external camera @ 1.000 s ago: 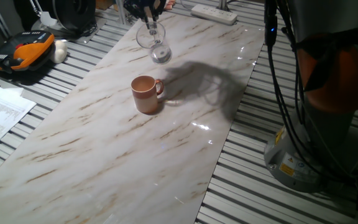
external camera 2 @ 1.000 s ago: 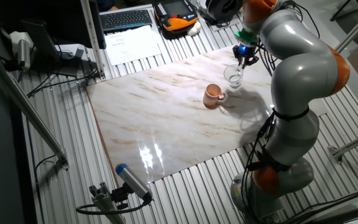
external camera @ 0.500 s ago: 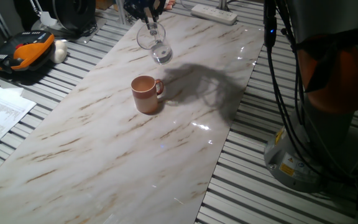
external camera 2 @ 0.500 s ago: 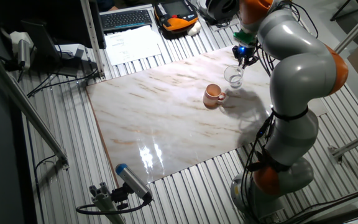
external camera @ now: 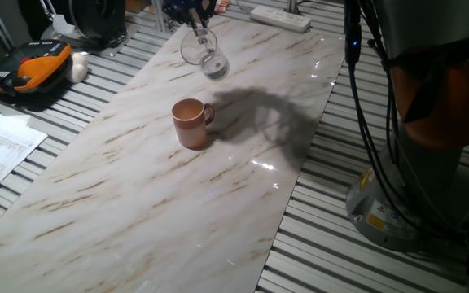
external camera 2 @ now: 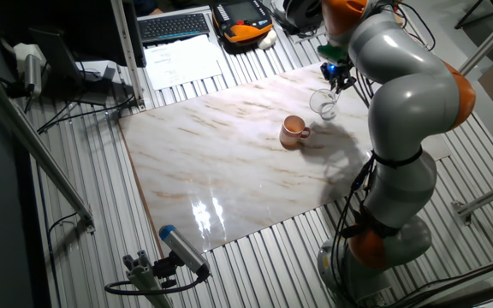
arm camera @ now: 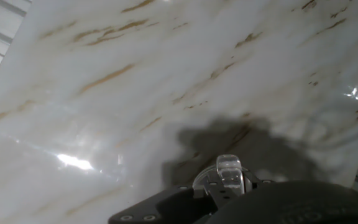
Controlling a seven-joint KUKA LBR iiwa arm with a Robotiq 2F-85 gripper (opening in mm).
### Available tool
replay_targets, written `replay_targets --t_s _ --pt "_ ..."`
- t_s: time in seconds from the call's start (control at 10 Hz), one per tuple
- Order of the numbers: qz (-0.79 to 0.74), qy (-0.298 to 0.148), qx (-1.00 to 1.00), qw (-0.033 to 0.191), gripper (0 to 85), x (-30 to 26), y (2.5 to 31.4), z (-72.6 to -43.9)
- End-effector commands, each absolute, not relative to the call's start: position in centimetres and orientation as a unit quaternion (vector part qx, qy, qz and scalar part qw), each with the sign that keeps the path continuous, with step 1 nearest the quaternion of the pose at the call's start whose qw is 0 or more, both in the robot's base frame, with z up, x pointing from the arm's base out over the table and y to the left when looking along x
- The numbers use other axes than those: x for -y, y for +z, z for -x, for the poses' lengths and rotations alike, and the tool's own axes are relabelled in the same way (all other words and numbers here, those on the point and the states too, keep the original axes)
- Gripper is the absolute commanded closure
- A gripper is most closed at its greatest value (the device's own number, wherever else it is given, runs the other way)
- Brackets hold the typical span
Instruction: Pour the water from one cup into another empty cup
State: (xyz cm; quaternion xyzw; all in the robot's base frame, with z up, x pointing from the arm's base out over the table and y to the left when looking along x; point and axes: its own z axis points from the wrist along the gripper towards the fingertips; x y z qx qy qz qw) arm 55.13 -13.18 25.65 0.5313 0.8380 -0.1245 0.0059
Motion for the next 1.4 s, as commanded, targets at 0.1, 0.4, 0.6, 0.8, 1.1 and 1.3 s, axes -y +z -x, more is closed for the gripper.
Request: replay_targets --t_s 0.1,0.4,0.6,0.8,1.1,1.3 --pt "-0.539 -0.126 -0.833 0.011 85.0 13.16 25.68 -55.14" --pt "-0.544 -0.133 -0.828 0.020 85.0 13.17 25.72 -55.14" --pt "-0.545 -0.136 -0.827 0.025 85.0 13.11 25.80 -55.15" --pt "-0.545 -0.133 -0.827 0.030 85.0 13.03 25.82 -55.20" --pt "-0.547 -0.131 -0.826 0.035 85.0 12.84 25.87 -55.34" --pt "-0.545 -0.128 -0.828 0.040 85.0 12.85 25.88 -55.35"
